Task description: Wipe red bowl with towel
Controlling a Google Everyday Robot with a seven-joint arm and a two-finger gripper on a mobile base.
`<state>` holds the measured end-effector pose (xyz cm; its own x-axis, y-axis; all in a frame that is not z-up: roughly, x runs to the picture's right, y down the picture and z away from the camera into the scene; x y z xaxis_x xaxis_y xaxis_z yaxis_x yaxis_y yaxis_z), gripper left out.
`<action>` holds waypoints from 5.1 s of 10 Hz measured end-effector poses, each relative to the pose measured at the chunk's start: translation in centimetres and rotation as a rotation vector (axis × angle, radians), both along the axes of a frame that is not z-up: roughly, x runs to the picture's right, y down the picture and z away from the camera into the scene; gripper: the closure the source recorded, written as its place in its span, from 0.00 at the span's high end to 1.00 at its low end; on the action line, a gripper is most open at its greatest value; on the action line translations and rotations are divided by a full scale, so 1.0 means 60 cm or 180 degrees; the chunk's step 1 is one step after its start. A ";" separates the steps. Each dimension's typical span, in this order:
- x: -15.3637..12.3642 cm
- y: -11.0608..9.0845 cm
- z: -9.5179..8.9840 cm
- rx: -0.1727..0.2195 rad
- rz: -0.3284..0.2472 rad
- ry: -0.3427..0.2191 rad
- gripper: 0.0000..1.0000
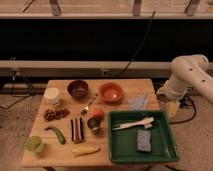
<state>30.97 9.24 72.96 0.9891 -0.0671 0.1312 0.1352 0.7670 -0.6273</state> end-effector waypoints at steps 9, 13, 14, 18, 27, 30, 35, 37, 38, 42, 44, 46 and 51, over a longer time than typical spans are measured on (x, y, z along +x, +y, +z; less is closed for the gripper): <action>-0.048 -0.006 0.052 0.0017 -0.0223 -0.0184 0.80; -0.115 -0.042 0.149 0.0176 -0.0345 -0.0271 0.80; -0.117 -0.056 0.163 0.0233 -0.0358 -0.0291 0.80; -0.120 -0.093 0.204 0.0392 -0.0484 -0.0331 0.80; -0.110 -0.029 0.340 0.0199 -0.0613 -0.0359 0.80; -0.103 -0.013 0.357 0.0092 -0.0637 -0.0344 0.80; -0.093 -0.002 0.354 -0.0021 -0.0699 -0.0311 0.40; -0.091 -0.001 0.349 -0.0052 -0.0707 -0.0299 0.20; -0.090 0.000 0.346 -0.0071 -0.0712 -0.0293 0.08; -0.102 -0.010 0.326 -0.0061 -0.0722 -0.0308 0.00; -0.131 -0.041 0.311 -0.0004 -0.0735 -0.0345 0.00; -0.178 -0.084 0.309 0.0078 -0.0756 -0.0414 0.00; -0.260 -0.134 0.297 0.0276 -0.0819 -0.0588 0.00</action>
<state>15.35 1.17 90.80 0.8982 -0.3305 0.2897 0.4370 0.7423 -0.5080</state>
